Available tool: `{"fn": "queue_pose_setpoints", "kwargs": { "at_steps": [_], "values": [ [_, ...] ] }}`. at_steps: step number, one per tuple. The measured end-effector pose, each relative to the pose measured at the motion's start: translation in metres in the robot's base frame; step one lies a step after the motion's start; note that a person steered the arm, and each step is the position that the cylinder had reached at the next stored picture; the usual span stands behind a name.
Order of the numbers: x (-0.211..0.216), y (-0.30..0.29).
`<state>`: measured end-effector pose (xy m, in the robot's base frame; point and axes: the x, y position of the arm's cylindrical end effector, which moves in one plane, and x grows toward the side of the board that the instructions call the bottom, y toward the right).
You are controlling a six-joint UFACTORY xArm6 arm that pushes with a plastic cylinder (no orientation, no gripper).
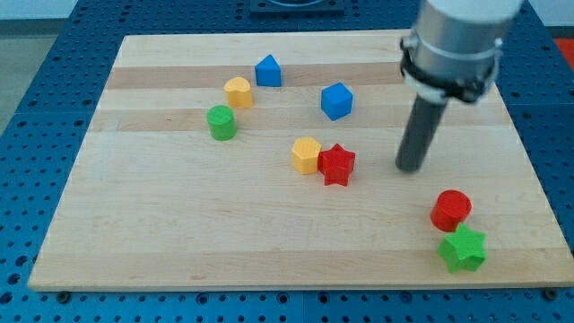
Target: Move the blue cube right to the yellow heart
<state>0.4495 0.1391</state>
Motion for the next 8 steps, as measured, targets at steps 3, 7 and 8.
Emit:
{"fn": "queue_pose_setpoints", "kwargs": {
  "at_steps": [3, 7, 8],
  "values": [
    [-0.077, -0.022],
    [-0.077, -0.073],
    [-0.077, -0.073]
  ]
}}
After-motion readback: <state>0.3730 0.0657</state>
